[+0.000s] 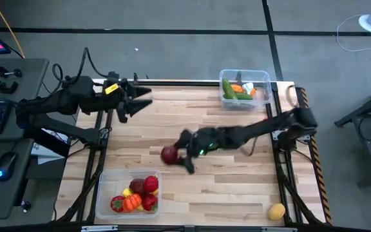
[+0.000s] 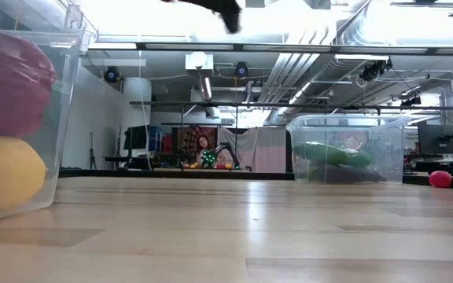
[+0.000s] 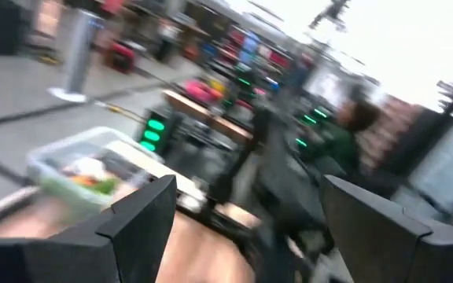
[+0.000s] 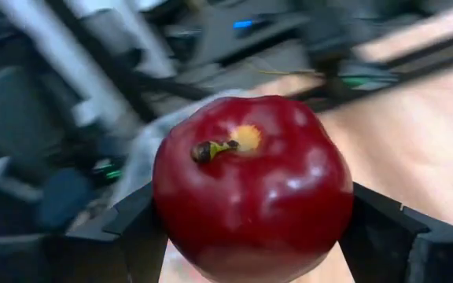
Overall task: Sort produce into baskets
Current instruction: Put the red apple into the bottom transparent bin
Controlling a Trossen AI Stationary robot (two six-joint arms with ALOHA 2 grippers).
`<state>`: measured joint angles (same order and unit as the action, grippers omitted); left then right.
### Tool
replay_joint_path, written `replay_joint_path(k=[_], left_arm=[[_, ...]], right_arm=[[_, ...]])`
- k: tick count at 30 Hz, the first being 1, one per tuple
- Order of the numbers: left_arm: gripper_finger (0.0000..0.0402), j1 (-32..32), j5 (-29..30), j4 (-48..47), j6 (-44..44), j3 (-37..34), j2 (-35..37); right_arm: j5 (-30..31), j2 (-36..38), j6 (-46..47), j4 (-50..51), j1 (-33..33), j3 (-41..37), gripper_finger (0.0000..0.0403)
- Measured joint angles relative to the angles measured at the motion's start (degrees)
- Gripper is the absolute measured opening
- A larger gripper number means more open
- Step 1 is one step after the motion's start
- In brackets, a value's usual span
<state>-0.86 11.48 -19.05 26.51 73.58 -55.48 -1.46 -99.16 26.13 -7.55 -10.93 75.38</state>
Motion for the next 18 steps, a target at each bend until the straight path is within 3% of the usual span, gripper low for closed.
replay_joint_path(k=[4,8,18], left_arm=[[0.03,0.0,10.17,-0.02,2.03,0.0,0.0],[0.03,0.02,16.76,0.0,3.26,0.0,0.0],[0.03,0.02,17.64,-0.04,4.89,0.0,0.0]], right_arm=[[-2.4,-8.61,-2.3,-7.89,-1.95,4.68,0.0281],[-5.01,-16.07,-5.48,-10.76,-2.67,12.55,0.0282],[-8.81,-30.34,-6.56,-7.6,-5.79,32.27,0.0309]])
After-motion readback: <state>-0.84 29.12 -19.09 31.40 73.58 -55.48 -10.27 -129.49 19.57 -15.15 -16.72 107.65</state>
